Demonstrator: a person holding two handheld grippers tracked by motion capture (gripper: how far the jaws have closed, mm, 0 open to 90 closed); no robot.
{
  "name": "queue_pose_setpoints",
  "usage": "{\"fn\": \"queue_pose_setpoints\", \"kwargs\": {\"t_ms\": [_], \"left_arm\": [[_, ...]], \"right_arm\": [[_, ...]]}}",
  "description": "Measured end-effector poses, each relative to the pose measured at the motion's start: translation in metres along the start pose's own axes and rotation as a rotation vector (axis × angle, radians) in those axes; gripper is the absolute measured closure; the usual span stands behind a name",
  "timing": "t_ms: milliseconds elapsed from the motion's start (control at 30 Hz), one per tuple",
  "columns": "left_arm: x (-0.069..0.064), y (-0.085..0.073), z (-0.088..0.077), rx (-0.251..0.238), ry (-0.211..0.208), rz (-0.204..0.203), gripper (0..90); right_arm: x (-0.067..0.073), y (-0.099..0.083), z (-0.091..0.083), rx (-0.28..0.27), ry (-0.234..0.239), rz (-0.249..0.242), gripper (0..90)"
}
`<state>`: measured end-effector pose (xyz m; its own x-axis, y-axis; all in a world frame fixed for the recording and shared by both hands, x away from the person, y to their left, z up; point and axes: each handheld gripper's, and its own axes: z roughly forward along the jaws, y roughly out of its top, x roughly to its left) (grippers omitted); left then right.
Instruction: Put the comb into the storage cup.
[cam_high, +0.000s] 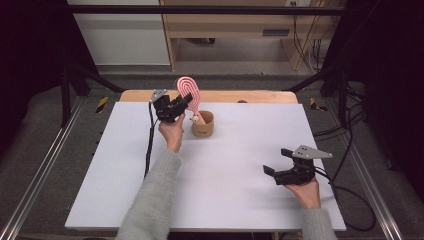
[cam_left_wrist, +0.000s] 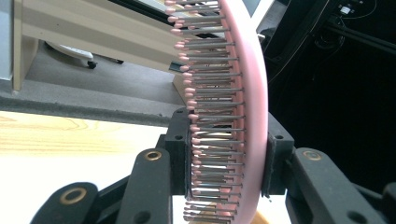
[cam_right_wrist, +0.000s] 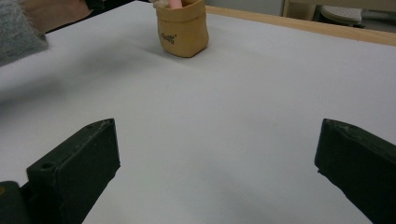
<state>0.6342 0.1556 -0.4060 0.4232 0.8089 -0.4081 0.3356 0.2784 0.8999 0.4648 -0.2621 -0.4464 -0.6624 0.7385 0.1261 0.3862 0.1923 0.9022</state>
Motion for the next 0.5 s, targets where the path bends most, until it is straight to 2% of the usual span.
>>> {"fn": "queue_pose_setpoints", "kwargs": {"t_ms": [500], "left_arm": [[0.0071, -0.0024, -0.0063, -0.007, 0.017, -0.010, 61.9]], "right_arm": [[0.0001, 0.0000, 0.0001, 0.000, 0.001, -0.001, 0.4]]}}
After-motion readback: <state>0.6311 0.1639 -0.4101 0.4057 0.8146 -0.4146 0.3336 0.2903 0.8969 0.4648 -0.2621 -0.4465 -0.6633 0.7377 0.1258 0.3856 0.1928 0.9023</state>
